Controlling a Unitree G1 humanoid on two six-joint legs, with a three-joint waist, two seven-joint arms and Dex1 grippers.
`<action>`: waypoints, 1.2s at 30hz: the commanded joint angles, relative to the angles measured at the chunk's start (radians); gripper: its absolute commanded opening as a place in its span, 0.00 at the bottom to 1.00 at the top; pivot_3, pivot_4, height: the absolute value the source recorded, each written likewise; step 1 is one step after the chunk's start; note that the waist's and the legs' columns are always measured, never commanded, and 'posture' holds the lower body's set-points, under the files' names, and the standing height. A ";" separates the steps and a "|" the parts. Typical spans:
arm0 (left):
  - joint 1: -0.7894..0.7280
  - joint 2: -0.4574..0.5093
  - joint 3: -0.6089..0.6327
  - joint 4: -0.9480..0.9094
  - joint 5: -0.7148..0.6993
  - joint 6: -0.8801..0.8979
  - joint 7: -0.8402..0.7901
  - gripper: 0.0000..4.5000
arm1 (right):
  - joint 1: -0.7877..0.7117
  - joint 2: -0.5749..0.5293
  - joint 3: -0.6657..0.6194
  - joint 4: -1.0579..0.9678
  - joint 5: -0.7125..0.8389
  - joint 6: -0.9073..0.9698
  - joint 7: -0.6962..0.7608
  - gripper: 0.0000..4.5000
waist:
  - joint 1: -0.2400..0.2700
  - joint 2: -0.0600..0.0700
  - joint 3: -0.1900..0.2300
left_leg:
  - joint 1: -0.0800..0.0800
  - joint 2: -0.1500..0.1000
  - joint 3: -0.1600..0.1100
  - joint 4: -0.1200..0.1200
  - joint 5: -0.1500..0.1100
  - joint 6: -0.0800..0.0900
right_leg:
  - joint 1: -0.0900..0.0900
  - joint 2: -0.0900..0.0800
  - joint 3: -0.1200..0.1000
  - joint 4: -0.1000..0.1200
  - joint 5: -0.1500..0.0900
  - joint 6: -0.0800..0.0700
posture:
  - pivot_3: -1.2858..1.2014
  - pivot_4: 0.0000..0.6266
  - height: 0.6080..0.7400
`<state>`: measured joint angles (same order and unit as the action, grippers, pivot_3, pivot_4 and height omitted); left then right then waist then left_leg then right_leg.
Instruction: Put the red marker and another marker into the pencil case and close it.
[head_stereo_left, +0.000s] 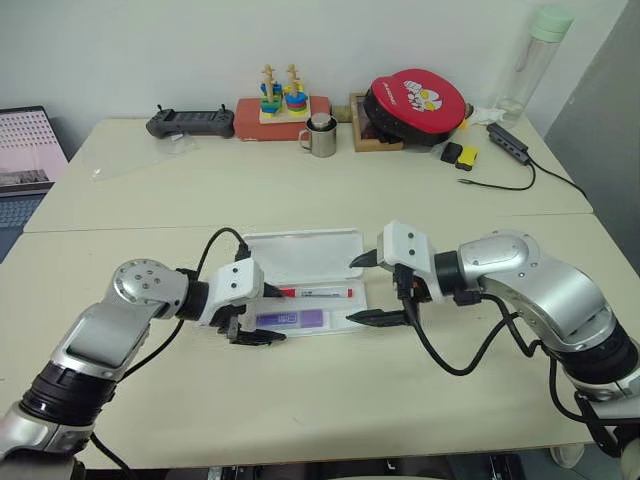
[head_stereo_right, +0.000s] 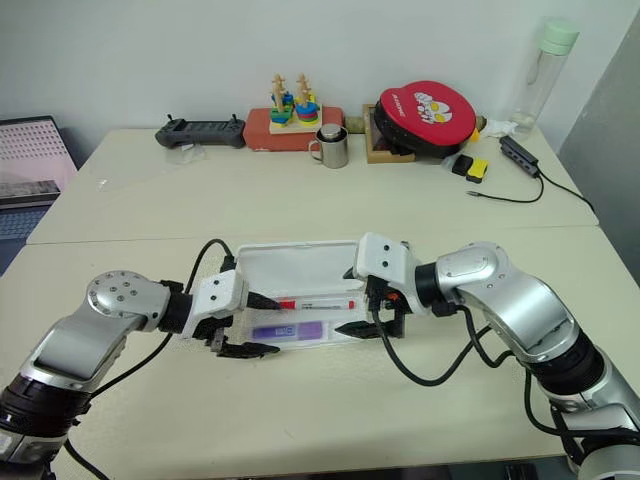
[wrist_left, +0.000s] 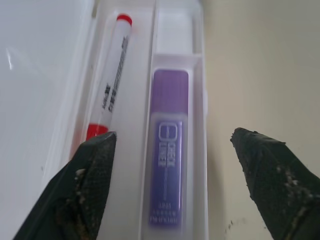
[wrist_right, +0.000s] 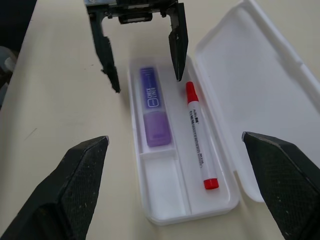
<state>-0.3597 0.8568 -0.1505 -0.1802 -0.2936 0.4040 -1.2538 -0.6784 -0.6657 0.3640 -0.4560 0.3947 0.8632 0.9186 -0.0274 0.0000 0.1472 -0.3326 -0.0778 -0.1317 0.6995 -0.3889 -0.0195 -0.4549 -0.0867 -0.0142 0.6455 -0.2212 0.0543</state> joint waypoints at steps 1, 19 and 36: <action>-0.075 -0.110 0.124 -0.069 -0.160 0.091 0.106 1.00 | -0.023 0.039 -0.052 0.084 -0.075 0.040 -0.139 1.00 | 0.002 -0.002 0.000 | 0.000 0.000 0.000 0.000 0.000 0.000 | 0.000 0.000 0.000 0.000 0.000 0.000 | 0.52 0.24 1.00; -0.174 -0.392 0.113 -0.050 -0.160 0.117 0.425 1.00 | -0.079 0.382 -0.244 0.576 -0.286 0.134 -0.663 0.92 | -0.008 -0.003 -0.001 | 0.001 0.000 0.003 0.002 0.000 0.000 | 0.000 0.000 0.002 0.002 0.000 0.000 | 0.52 0.24 1.00; -0.179 -0.372 0.102 -0.027 -0.141 0.092 0.397 1.00 | -0.100 0.396 -0.289 0.610 -0.282 0.030 -0.636 0.06 | -0.009 -0.002 -0.001 | 0.001 0.000 0.002 0.002 0.000 0.000 | 0.000 0.000 0.002 0.002 0.000 0.000 | 0.52 0.24 1.00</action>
<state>-0.5166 0.4811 -0.0442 -0.1947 -0.4393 0.5191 -0.8460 -0.7560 -0.2476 0.1130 0.2137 0.1009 0.9385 0.2604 -0.0364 -0.0023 0.1462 -0.3313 -0.0779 -0.1292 0.7014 -0.3889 -0.0197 -0.4550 -0.0867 -0.0121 0.6475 -0.2210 0.0542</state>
